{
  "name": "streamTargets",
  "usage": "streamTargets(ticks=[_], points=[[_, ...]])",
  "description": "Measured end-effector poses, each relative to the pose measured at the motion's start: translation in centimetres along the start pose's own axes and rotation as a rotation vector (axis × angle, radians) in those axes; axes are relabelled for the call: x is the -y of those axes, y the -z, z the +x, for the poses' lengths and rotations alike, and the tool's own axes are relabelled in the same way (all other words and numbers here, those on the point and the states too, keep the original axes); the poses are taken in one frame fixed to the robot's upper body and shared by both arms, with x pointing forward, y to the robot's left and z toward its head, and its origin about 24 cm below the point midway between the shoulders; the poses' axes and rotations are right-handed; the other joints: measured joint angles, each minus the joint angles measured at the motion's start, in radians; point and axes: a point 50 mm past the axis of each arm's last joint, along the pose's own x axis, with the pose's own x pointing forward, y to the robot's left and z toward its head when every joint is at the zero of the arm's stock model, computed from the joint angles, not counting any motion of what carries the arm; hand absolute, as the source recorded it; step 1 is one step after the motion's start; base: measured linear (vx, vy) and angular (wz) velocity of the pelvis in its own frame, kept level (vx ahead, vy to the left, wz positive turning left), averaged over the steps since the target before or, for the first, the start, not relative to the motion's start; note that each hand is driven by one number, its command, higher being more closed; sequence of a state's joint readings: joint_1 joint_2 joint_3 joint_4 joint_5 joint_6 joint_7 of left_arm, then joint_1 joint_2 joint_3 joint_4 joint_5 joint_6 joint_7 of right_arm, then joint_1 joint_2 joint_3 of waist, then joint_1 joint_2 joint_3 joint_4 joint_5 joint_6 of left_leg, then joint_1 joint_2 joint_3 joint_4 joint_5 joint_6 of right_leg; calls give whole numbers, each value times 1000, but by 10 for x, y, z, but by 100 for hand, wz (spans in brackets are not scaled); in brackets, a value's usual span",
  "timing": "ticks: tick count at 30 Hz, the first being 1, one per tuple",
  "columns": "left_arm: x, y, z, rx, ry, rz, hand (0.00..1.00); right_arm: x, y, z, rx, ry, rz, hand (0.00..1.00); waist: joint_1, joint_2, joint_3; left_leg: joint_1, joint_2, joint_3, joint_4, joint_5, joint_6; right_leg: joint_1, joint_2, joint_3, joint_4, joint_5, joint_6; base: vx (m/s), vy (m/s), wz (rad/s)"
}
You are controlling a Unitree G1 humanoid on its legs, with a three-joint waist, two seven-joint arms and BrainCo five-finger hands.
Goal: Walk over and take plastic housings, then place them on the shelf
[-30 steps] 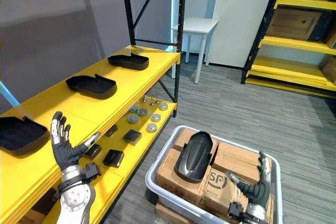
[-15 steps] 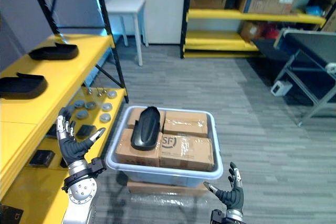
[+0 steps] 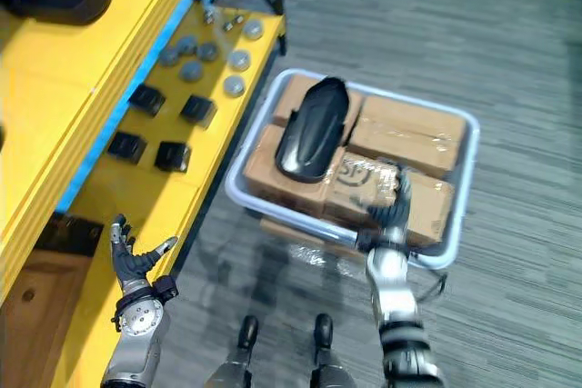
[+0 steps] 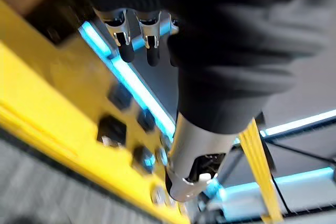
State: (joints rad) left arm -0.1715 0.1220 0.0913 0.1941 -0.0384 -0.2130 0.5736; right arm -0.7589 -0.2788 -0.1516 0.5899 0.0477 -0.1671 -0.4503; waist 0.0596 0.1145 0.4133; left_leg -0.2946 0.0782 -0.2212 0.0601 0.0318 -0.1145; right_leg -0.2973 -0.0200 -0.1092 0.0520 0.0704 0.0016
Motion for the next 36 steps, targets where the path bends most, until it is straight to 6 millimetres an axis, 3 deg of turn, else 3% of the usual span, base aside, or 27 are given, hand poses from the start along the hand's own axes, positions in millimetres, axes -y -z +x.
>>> streamTargets(ticks=[4,7,13,19,20,26,36], points=[[8,-10,3,38,29,-38,0,1,-45,48,28,104,36,0,21,18,15,-31,-14,-22,-30,32,8,0,-12,-19,-74,48,9,-56,-3,15],[25,-13,-6,57,117,-60,0,13,-67,72,15,173,24,0,36,37,40,-45,-29,-28,-39,43,18,-2,-25,-23,-101,64,18,-46,6,9],[44,-3,-28,11,279,-61,0,47,-93,97,-21,248,-95,0,67,55,54,-112,-47,-46,-34,51,28,-53,-42,-37,-114,81,33,-17,-2,9],[52,3,-37,-28,341,-78,0,65,-116,108,4,219,-255,0,102,75,64,-168,-63,-63,-12,50,28,-90,-53,-45,-114,86,41,16,-1,9],[55,3,-39,-28,361,-81,0,70,-116,109,-1,205,-307,100,112,80,67,-185,-67,-73,-4,50,28,-101,-56,-51,-114,87,42,14,-1,14],[57,2,-39,-29,380,-89,0,102,-126,113,25,214,-473,100,128,83,68,-242,-79,-104,25,50,28,-131,-59,-71,-113,88,43,6,-8,14],[65,1,-39,-41,399,-115,0,109,-110,111,-79,199,-573,100,129,83,68,-234,-72,-93,58,41,23,-116,-50,-58,-107,92,40,12,-18,-3]])
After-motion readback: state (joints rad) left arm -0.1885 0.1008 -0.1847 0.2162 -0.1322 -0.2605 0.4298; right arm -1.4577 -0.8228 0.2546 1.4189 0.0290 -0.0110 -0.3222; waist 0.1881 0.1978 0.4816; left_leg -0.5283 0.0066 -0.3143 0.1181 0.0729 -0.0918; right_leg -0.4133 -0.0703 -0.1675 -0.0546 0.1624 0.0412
